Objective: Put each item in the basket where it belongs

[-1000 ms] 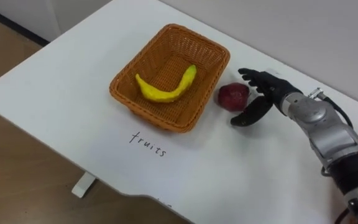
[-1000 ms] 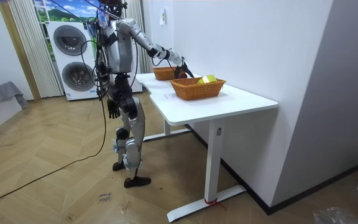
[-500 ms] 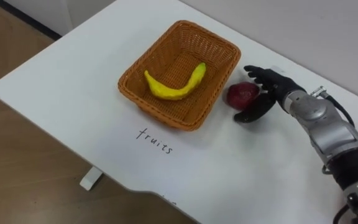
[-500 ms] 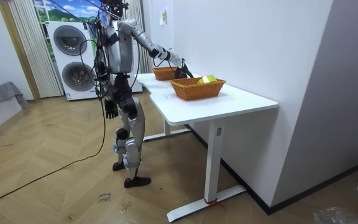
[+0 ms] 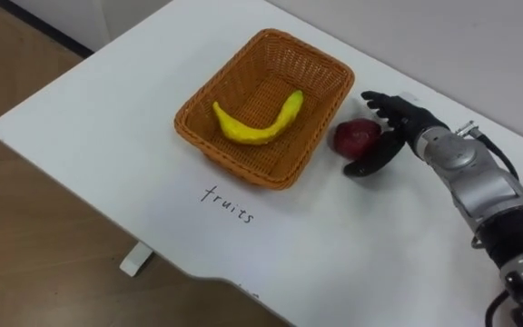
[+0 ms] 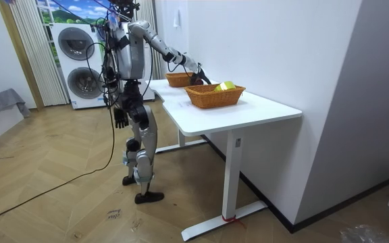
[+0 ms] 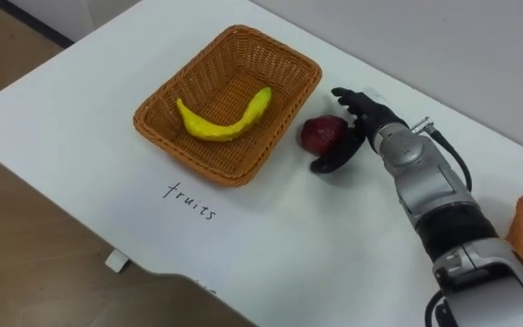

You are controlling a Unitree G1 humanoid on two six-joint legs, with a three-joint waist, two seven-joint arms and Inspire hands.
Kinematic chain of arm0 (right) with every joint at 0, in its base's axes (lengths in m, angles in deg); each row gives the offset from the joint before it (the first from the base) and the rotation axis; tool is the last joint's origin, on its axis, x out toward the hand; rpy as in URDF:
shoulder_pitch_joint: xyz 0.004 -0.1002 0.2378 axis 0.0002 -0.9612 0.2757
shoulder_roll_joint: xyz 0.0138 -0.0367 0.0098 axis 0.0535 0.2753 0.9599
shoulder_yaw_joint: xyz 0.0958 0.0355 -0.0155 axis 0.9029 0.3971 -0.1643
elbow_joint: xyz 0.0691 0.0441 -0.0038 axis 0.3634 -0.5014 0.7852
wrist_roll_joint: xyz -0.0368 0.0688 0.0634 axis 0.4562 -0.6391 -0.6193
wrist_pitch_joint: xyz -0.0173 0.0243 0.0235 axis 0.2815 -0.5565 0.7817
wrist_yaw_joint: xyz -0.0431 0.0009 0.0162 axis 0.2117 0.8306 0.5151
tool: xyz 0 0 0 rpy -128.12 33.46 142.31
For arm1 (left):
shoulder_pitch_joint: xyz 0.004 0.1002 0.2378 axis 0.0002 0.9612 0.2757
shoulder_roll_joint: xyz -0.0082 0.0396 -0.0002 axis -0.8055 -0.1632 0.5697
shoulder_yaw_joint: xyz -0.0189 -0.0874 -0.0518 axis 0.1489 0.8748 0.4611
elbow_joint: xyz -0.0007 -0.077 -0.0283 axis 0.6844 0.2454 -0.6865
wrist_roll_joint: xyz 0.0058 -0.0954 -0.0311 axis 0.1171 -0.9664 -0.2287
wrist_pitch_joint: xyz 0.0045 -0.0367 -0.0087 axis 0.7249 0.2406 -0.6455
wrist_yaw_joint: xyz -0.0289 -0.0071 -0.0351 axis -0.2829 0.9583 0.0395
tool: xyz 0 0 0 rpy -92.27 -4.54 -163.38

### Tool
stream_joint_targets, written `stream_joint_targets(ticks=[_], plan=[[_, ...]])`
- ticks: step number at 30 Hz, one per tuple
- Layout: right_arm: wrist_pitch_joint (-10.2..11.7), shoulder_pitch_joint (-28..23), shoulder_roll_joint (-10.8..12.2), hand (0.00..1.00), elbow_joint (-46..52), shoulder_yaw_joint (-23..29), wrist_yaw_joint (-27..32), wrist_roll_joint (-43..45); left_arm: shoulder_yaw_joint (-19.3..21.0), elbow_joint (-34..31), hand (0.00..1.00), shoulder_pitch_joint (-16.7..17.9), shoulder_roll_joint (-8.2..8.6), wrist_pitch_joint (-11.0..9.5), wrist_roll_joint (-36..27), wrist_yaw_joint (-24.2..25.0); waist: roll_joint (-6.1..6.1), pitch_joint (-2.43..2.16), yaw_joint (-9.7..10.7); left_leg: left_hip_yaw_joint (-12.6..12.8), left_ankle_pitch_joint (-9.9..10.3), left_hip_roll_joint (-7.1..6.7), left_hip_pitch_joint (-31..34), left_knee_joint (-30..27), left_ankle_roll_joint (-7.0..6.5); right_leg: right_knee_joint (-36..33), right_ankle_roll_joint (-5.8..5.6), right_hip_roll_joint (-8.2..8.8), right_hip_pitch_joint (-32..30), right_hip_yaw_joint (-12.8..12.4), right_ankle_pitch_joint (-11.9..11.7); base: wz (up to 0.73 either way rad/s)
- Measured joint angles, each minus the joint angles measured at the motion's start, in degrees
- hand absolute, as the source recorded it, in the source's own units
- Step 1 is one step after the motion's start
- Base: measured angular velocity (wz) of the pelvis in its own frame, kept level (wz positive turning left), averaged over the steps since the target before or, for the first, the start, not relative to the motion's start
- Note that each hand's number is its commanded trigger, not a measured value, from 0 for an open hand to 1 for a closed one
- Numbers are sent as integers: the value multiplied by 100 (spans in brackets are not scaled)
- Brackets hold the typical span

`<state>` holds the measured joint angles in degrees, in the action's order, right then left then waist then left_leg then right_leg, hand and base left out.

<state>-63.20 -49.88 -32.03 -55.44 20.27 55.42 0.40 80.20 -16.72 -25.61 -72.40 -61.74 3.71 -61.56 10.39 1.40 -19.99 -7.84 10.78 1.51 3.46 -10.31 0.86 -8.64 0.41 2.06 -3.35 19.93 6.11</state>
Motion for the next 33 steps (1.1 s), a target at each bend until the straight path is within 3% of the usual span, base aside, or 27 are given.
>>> stream_joint_targets(ticks=[21,33], plan=[[0,1,0,0,-20,-2,-1,6,-3,-3,0,-11,-2,-11,-2,5,18,-3,-21,-19,1,-6,12,-8,1,-1,0,6,3,17,0,0],[91,1,-18,0,-10,-57,-170,82,-58,-69,0,-25,-58,-127,-5,5,41,1,-17,-29,5,-5,21,-21,7,1,0,4,3,35,0,0]])
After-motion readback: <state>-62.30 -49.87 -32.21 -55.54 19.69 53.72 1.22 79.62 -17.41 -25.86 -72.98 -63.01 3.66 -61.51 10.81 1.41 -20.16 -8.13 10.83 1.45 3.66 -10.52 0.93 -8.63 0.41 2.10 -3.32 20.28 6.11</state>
